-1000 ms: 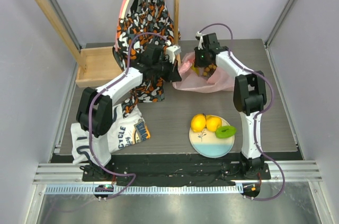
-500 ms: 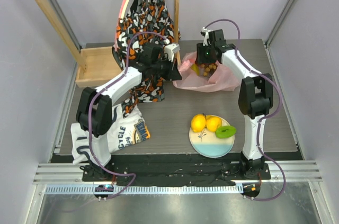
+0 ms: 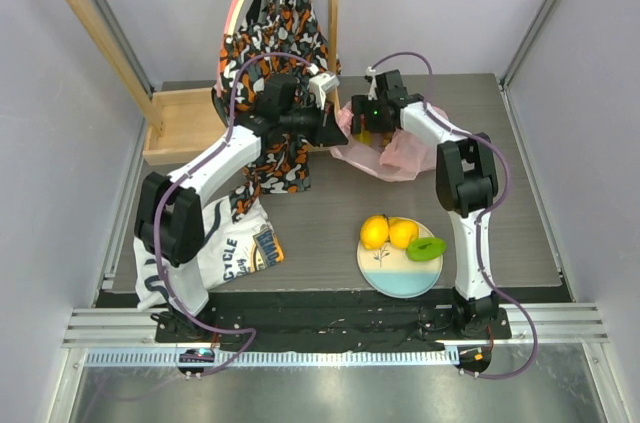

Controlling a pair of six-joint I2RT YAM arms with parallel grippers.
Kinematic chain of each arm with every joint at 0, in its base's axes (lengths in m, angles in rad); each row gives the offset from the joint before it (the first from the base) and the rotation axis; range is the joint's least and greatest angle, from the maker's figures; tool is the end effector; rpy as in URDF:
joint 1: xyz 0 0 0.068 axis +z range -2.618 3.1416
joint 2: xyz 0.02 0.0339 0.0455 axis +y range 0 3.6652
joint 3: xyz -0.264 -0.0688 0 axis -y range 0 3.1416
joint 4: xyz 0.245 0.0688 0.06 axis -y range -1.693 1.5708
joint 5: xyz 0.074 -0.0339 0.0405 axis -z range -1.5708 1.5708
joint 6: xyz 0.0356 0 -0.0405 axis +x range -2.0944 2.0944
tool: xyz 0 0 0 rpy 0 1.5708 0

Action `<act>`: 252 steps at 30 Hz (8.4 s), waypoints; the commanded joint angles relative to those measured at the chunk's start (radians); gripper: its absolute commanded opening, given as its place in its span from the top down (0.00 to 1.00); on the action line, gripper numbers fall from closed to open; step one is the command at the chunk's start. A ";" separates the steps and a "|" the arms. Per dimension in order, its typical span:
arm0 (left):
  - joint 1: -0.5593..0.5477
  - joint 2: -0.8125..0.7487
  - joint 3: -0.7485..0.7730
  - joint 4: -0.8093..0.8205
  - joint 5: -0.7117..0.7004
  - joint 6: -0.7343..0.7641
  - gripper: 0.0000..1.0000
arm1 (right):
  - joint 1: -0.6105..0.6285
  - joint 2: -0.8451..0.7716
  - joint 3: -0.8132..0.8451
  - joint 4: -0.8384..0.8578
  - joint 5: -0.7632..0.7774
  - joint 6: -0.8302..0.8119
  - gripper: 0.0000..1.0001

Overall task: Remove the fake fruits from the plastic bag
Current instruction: Take out the fake fruit from the plastic bag, then place the fake fruit on the plate, then adjust the plastic bag at the center of the board, then take out the fake fruit from the plastic bag.

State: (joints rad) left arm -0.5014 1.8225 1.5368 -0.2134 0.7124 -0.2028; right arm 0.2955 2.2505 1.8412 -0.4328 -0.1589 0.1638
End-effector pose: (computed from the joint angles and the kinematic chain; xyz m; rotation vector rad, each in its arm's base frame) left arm 0.3627 -0.2253 0.3094 0.7681 1.9997 -1.1589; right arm 0.4836 0.1531 0.1949 -0.2342 2.4271 0.4005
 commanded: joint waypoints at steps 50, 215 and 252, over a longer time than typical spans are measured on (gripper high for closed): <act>0.075 -0.049 -0.026 0.164 -0.123 -0.104 1.00 | 0.551 -1.079 -0.970 -0.374 -0.152 -1.297 0.56; 0.000 0.017 0.151 -0.170 -0.171 0.160 1.00 | -0.047 0.015 0.234 -0.153 -0.151 0.089 0.88; 0.136 0.136 0.301 -0.081 -0.217 -0.056 1.00 | 0.234 -0.912 -0.219 -0.963 -0.374 -1.521 0.93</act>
State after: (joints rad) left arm -0.3992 1.9877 1.8465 -0.3698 0.4419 -0.1772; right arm 0.4366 1.5116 1.8576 -1.2705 -0.6769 -1.0420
